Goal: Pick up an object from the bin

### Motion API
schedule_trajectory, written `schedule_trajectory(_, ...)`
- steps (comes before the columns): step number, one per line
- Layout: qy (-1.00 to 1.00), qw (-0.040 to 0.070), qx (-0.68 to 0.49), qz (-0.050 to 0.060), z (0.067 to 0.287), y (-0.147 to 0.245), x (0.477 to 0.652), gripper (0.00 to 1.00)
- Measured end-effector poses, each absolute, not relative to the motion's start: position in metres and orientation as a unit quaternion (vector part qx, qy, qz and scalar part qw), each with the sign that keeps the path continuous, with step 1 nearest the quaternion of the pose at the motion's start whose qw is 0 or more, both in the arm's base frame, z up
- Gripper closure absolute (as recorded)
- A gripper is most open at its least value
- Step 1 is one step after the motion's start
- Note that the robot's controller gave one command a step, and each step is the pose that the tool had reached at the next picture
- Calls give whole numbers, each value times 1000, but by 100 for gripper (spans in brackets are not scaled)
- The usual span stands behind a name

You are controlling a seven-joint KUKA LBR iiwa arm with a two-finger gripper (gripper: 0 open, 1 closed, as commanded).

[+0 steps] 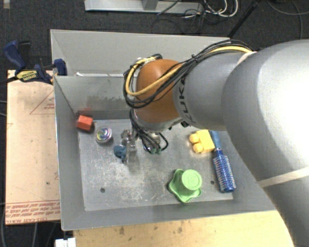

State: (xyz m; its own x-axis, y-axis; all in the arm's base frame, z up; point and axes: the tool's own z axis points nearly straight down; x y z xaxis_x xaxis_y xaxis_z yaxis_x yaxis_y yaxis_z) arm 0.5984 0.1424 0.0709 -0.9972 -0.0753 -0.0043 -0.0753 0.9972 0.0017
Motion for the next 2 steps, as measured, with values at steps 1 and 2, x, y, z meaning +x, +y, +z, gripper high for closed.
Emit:
schedule_trajectory(1, 999, 3, -37, 2, 151, 148, 564, 100)
schedule_trajectory(2, 999, 3, -54, 1, 214, 156, 539, 100)
